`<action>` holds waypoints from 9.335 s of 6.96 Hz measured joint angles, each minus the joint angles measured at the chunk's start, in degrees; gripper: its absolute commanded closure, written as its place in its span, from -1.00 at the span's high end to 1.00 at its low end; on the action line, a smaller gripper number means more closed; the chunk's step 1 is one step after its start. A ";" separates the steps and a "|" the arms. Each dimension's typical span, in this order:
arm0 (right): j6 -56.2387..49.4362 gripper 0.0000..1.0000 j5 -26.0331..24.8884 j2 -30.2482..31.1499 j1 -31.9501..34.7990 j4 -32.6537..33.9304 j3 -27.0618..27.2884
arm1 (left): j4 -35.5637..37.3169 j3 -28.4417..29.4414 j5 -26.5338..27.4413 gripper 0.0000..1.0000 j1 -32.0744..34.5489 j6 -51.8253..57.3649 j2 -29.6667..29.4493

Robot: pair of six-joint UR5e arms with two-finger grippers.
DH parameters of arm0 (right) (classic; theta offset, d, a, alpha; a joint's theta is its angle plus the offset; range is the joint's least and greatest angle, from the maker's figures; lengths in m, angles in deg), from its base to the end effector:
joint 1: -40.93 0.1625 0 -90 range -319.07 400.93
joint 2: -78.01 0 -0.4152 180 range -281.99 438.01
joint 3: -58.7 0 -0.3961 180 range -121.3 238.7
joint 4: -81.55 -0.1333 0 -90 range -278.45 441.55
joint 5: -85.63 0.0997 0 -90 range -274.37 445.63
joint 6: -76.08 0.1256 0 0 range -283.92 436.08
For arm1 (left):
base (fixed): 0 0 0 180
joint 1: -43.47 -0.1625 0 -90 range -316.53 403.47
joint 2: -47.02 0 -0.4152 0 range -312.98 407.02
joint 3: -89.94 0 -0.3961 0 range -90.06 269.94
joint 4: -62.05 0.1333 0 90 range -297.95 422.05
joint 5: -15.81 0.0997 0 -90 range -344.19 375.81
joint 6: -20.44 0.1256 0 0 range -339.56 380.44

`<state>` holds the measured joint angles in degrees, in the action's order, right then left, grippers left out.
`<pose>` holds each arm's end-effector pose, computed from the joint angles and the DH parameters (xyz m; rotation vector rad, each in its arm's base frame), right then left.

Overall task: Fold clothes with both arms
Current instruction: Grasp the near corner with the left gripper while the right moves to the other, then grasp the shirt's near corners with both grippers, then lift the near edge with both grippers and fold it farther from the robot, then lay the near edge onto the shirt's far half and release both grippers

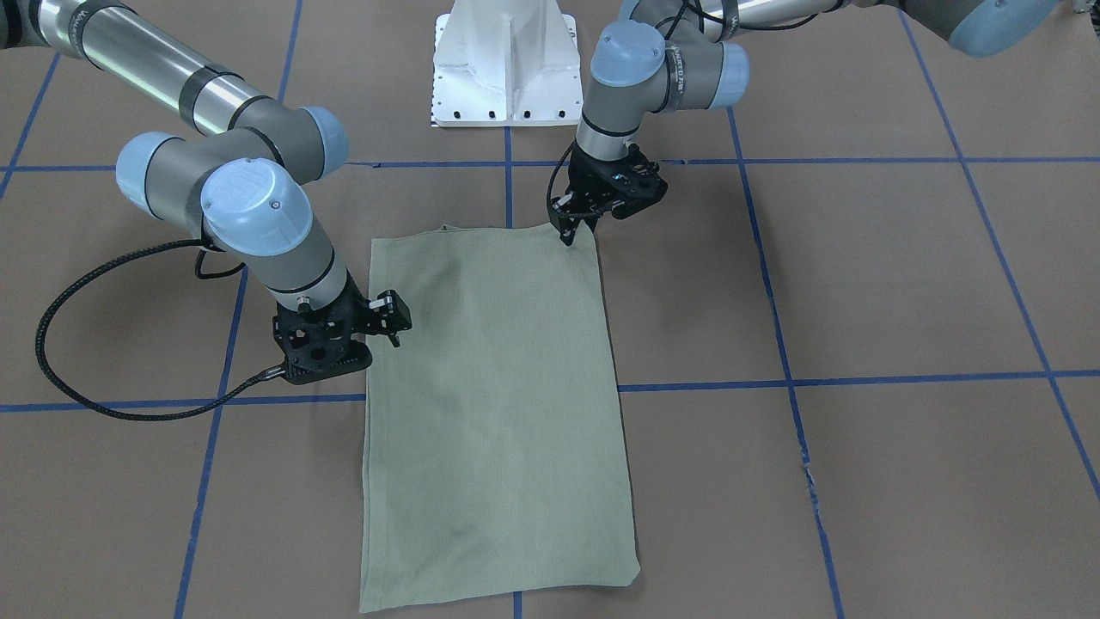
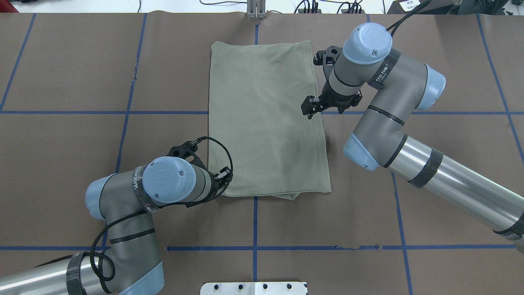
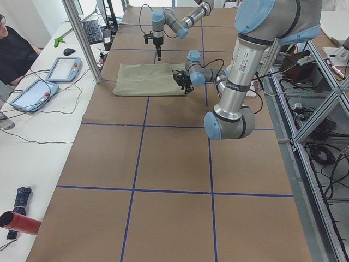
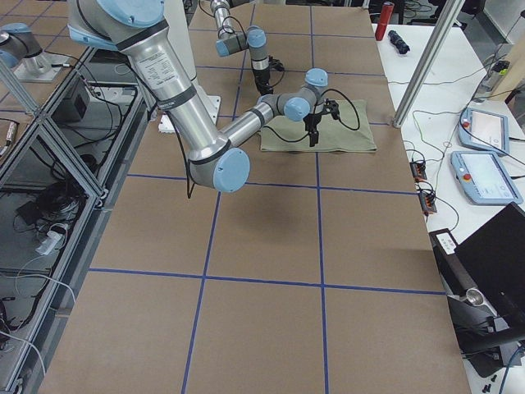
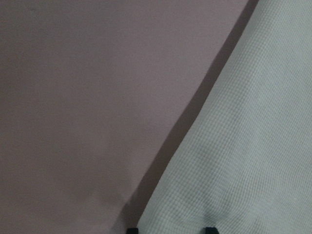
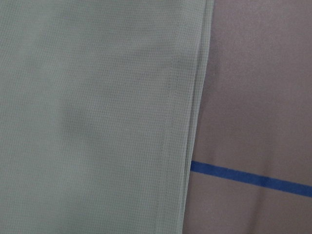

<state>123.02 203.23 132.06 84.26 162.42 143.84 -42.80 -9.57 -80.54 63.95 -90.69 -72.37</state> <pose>-0.4802 -0.5562 0.3147 0.1345 -0.8176 -0.1646 0.5874 -0.3469 0.2689 -0.1098 0.9531 -0.6189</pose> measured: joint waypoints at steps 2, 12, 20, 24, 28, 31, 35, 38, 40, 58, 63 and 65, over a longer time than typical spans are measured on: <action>-0.01 1.00 0.00 0.06 0.00 0.04 -0.05 | -0.04 -0.24 -0.04 -0.81 -0.04 0.17 0.02; 38.33 1.00 -6.61 7.41 -12.73 -2.12 12.23 | 0.26 -1.21 0.02 -1.00 -0.17 0.28 0.16; 63.42 1.00 -14.64 6.83 -21.00 9.33 14.91 | 0.24 -1.21 0.02 -1.00 -0.37 0.28 0.12; 63.43 1.00 -14.74 6.86 -21.97 9.37 14.78 | 0.22 -1.21 0.02 -1.00 -0.43 0.30 0.13; 62.64 1.00 -14.89 6.98 -22.06 7.65 14.48 | 0.18 -1.21 0.02 -1.00 -0.49 0.22 0.19; 62.73 0.93 -15.30 7.26 -21.83 3.62 13.30 | 0.10 -1.20 0.02 -1.00 -0.59 0.21 0.22; 62.74 -0.85 -15.64 7.23 -21.65 3.33 13.36 | 0.09 -1.13 0.02 -1.00 -1.00 0.21 0.16; 62.74 -0.95 -15.56 7.15 -21.68 3.65 13.49 | 0.07 -1.13 0.02 -1.00 -1.05 0.21 0.25; 62.74 -1.00 -15.56 6.95 -21.25 3.94 13.89 | 0.01 -1.13 0.02 -1.00 -1.17 0.21 0.31; 62.50 -1.00 -15.69 6.96 -17.80 3.29 27.70 | 13.29 -20.56 -0.25 -1.00 -0.59 2.72 3.07; 59.76 -1.00 -21.73 -5.37 -10.42 -7.37 4.39 | 1.68 -1.58 -0.42 -1.00 12.05 5.82 -3.76; 59.85 -1.00 -20.71 -8.36 -7.97 -7.66 -0.36 | -1.34 3.47 -0.45 -1.00 14.73 5.93 -5.30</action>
<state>182.87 182.52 123.70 76.29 154.76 143.48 -44.14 -6.10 -80.99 78.67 -84.76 -77.67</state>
